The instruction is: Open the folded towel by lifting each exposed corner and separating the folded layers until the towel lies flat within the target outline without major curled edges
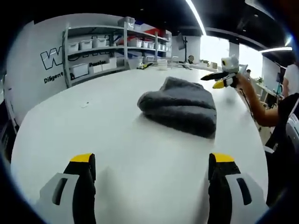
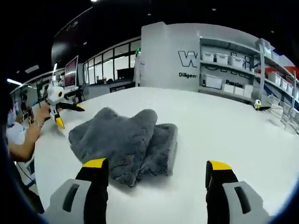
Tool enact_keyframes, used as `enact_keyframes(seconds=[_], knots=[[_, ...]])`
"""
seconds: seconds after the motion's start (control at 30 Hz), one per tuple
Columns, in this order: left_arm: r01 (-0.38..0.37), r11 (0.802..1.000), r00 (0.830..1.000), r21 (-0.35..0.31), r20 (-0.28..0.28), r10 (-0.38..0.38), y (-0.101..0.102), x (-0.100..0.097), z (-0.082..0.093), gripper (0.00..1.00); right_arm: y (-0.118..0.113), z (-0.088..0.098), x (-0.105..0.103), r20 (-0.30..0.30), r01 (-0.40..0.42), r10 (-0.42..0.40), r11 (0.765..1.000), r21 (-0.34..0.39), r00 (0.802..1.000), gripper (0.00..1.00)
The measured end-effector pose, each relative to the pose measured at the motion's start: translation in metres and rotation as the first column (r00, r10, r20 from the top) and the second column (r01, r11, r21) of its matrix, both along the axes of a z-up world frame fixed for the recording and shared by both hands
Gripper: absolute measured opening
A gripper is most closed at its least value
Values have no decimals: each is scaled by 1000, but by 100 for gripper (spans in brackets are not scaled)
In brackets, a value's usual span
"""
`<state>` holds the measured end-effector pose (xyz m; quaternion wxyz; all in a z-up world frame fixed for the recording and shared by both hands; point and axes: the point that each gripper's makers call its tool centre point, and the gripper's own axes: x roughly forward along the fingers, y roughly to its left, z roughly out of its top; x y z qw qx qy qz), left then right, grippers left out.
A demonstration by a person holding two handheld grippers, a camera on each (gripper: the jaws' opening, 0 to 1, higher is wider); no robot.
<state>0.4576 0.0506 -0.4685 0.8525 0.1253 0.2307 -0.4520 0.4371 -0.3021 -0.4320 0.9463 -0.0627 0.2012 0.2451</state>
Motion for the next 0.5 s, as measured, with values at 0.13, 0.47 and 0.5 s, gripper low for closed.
enact_keyframes(seconds=[0.13,0.47,0.5], knots=[[-1,1000,1000,0,-1,1,0,0,0,99,14,12,18,16,-57,57,998,-23,998,72],[1,1000,1000,0,3,-1,0,-1,1,99,54,17,60,-3,-161,161,986,-41,987,63],[1,1000,1000,-2,4,-1,0,-1,1,99,57,15,65,-12,-164,163,986,-41,986,62]])
